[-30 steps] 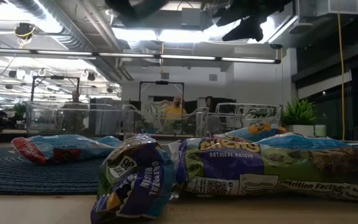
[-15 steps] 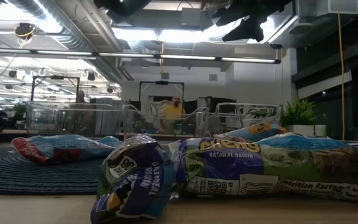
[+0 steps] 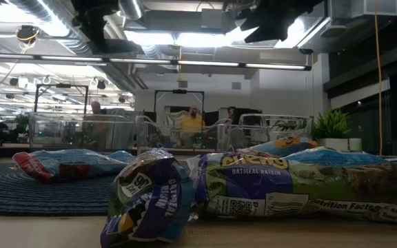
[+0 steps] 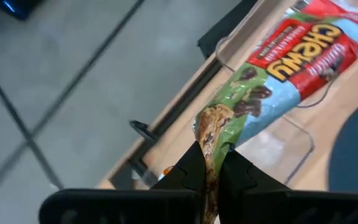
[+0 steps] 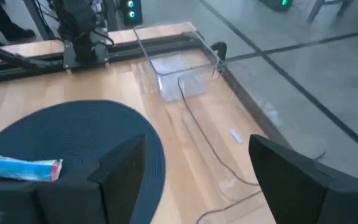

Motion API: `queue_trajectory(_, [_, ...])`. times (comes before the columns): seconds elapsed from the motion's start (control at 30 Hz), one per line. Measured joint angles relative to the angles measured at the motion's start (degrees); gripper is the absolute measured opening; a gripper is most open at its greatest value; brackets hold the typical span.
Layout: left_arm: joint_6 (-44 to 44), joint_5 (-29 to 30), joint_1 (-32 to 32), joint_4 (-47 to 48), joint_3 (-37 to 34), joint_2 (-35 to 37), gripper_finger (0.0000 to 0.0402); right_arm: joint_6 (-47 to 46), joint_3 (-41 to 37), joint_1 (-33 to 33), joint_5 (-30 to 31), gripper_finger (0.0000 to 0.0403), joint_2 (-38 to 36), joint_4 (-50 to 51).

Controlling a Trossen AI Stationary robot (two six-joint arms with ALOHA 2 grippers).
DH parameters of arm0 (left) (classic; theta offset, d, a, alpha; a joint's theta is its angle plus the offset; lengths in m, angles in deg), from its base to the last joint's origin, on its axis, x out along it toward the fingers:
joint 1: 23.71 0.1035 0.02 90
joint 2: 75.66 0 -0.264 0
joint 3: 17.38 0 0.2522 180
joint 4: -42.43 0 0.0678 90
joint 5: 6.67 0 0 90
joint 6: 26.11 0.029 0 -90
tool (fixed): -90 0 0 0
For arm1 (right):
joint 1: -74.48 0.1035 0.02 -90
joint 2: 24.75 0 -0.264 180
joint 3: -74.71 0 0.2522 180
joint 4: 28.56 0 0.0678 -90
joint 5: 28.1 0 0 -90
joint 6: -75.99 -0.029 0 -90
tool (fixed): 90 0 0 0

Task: Pick and place Granola Bars by type
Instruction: Put the red chewy bar into the top left transparent bin

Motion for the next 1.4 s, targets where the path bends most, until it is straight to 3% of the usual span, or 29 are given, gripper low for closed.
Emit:
queue_trajectory(0.23, [-1.72, -2.36, 5.11, -0.77, -3.67, 0.09, 0.0007, 5.11, 0.00, 0.00, 0.02, 0.0284, 0.00, -3.72])
queue_trajectory(0.57, [-1.85, -5.56, 9.78, -12.67, -25.90, -0.01, 0.0007, 5.52, -0.01, -1.34, 0.02, 0.0284, 0.00, -2.86])
queue_trajectory(0.77, [-2.47, -5.59, 11.13, -22.17, -34.67, -0.01, 0.0007, 5.53, -0.02, -2.51, 0.00, 0.0284, 0.00, -2.78])
queue_trajectory(1.4, [-0.50, -6.21, 11.85, -32.46, -39.56, -11.80, 0.0010, 5.38, 0.00, -5.66, -0.02, 0.0284, 0.00, -2.76])
